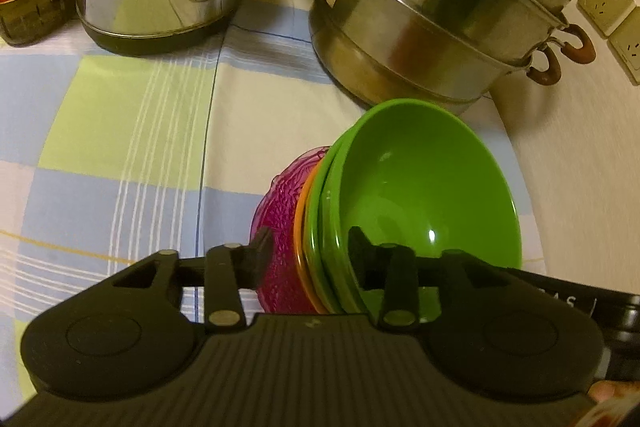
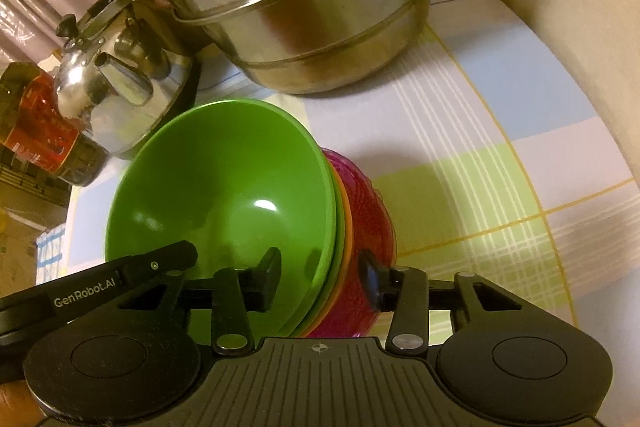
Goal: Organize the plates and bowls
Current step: 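Lower the nested bowls onto the pink glass dish stack, then open both grippers and pull back from the stacked dishes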
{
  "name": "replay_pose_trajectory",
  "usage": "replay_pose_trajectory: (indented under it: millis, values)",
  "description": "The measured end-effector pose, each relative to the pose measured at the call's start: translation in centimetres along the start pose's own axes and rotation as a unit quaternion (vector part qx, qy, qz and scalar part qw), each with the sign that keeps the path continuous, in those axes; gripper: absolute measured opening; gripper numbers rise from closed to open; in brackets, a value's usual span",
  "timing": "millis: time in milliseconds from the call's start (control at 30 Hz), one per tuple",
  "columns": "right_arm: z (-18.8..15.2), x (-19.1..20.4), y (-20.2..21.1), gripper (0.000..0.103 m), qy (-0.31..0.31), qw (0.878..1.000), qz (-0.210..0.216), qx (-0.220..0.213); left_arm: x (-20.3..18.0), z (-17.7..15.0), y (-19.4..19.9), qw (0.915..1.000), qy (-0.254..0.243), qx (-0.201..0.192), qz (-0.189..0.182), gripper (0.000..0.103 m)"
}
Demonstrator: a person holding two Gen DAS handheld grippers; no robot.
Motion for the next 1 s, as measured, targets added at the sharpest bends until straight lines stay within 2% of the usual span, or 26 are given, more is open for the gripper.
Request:
replay_pose_trajectory:
  millis: [133, 267, 500, 633, 1000]
  values:
    - [0.0, 0.3, 0.4, 0.045, 0.004, 1.0, -0.001, -0.001, -0.1, 0.0, 0.6, 1.0, -0.005, -0.004, 0.0, 0.043]
    - [-0.1, 0.4, 0.8, 0.046, 0.003, 1.0, -0.004, -0.001, -0.2, -0.2, 1.2, 0.9999, -0.01, -0.009, -0.011, 0.054]
    - [-0.4, 0.7, 2.3, 0.046, 0.006, 1.0, -0.005, -0.006, -0.4, -0.7, 2.9, 0.9995, -0.014, -0.024, -0.016, 0.056]
    - [-0.6, 1.0, 3.4, 0.046, 0.008, 1.0, -0.004, -0.011, -0.6, -1.0, 4.3, 0.998, -0.035, -0.052, -0.012, 0.056]
    - [-2.1, 1.4, 7.0, 0.046, 0.013, 0.999, 0.0, -0.033, -0.8, -3.2, 8.4, 0.9939, -0.064, -0.09, -0.007, 0.056]
Point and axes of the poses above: each gripper's, at about its wrist camera, not at the fingertips, and y roughly against the way its jaws point, x to its left, z to its top, the point moved 7 cm from there along -y, roughly the way its jaws point, and after that the axes turned 6 degrees about y, right-handed, at the moved point
